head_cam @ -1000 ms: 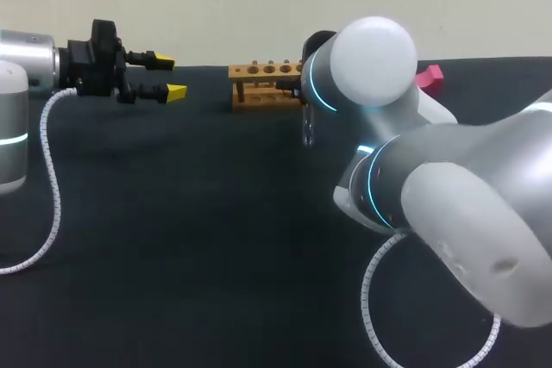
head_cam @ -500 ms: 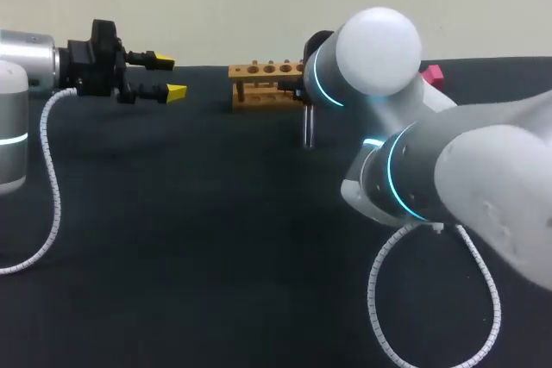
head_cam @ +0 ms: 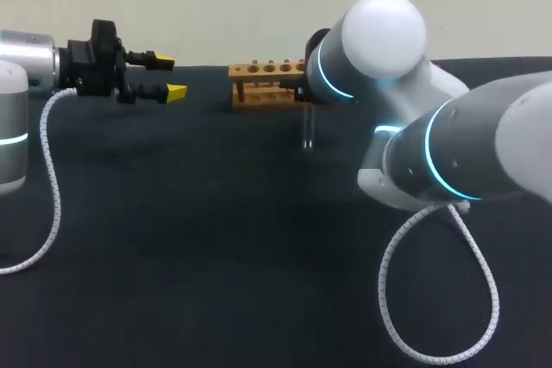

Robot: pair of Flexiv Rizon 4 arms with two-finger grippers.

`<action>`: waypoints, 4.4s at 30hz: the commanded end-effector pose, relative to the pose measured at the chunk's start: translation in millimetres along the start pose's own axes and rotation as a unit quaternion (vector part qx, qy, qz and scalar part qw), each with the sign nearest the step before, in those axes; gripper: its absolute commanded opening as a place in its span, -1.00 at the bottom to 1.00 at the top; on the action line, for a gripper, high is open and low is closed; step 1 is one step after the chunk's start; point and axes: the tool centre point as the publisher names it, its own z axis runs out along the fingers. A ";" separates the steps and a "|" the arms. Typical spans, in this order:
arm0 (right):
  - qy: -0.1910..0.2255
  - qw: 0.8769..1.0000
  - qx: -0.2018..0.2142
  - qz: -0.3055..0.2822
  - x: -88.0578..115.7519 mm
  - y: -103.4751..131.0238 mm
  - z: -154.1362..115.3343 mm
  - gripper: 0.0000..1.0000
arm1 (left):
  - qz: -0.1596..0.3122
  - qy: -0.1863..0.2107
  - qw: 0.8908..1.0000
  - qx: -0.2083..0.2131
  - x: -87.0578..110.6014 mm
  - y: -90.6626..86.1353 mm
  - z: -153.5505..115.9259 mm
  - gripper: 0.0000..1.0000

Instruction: Grasp the test tube, adjust it, and insert it.

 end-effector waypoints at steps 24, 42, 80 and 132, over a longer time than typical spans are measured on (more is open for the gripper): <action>-0.055 0.997 0.039 0.029 -6.5 -7.9 -55.5 -1.00 | 0.002 -0.002 1.000 -0.001 1.4 -0.3 -0.6 1.00; -0.092 0.994 0.047 0.046 -10.3 -11.5 -93.6 -1.00 | 0.002 -0.002 1.000 -0.001 1.4 -0.3 -0.6 1.00; -0.100 0.994 0.039 0.025 -6.5 -19.5 -111.5 -1.00 | 0.002 -0.002 1.000 -0.001 1.4 -0.3 -0.6 1.00; -0.100 0.994 0.039 0.025 -6.5 -19.5 -111.5 -1.00 | 0.002 -0.002 1.000 -0.001 1.4 -0.3 -0.6 1.00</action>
